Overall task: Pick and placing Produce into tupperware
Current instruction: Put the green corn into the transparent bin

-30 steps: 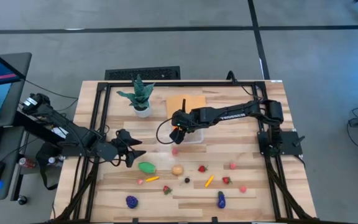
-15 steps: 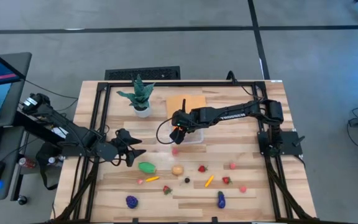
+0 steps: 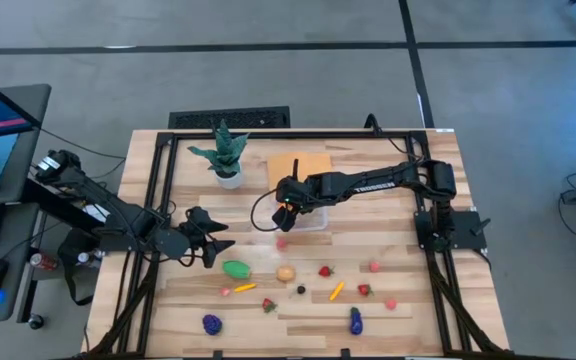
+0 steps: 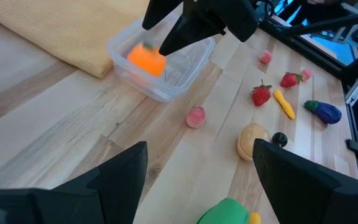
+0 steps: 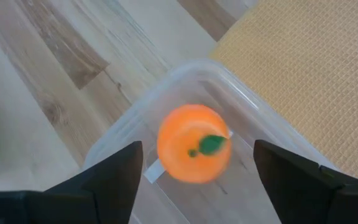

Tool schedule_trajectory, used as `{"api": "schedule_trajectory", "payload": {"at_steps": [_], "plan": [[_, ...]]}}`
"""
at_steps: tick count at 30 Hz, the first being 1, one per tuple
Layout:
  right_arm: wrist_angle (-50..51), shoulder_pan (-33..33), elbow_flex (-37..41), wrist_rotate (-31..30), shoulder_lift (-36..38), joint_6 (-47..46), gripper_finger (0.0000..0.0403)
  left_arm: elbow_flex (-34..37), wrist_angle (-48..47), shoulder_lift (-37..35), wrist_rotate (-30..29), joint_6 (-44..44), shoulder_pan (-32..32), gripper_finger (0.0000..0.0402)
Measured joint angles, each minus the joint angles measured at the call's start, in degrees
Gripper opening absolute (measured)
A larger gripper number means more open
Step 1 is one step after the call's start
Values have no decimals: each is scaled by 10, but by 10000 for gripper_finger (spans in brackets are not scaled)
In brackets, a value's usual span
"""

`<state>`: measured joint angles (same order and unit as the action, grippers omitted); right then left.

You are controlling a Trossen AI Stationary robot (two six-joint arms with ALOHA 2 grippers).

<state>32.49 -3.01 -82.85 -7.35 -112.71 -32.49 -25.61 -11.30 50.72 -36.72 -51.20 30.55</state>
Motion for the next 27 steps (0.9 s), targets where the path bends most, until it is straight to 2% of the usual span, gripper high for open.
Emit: {"api": "schedule_trajectory", "payload": {"at_steps": [11,15,20,27], "plan": [[1,0,0,1,0,0,311,0,0,0,0,0,0,281],[20,0,0,30,10,0,311,0,0,0,0,0,0,281],[76,2,0,67,59,0,311,0,-1,0,0,0,0,281],[179,20,0,50,158,22,311,0,0,0,-11,1,0,281]]}}
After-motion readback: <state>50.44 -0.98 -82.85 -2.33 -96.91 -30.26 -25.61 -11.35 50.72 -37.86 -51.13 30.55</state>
